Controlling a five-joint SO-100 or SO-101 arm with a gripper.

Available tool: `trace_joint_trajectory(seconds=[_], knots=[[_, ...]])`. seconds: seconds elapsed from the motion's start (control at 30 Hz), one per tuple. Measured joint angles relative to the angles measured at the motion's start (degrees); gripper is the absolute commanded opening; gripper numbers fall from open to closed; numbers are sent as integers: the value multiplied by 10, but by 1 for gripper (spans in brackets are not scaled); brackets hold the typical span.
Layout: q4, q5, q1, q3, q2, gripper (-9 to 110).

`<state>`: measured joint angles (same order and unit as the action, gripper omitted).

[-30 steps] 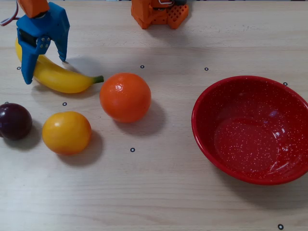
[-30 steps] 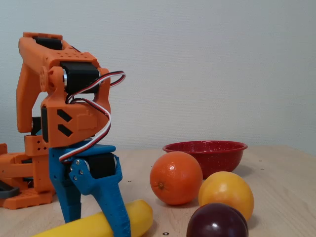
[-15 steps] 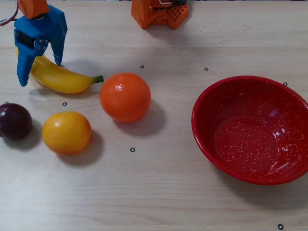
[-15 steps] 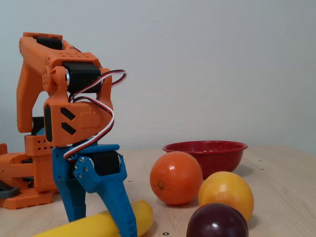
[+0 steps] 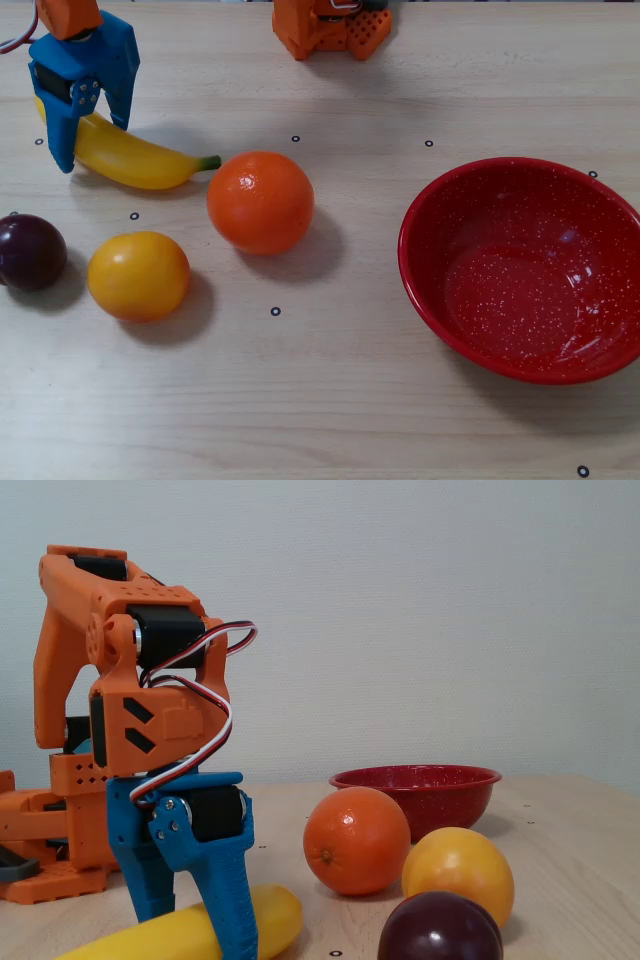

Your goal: Put banana in the red bowl.

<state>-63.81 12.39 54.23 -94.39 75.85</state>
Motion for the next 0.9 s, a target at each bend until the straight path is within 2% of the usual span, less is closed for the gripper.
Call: trace_joint_trajectory(seconds=[0.27,0.47,0.9], knots=[[1,2,0,0,0,19],[1,2,-4,0,0,0],[1,4,-10,0,0,0]])
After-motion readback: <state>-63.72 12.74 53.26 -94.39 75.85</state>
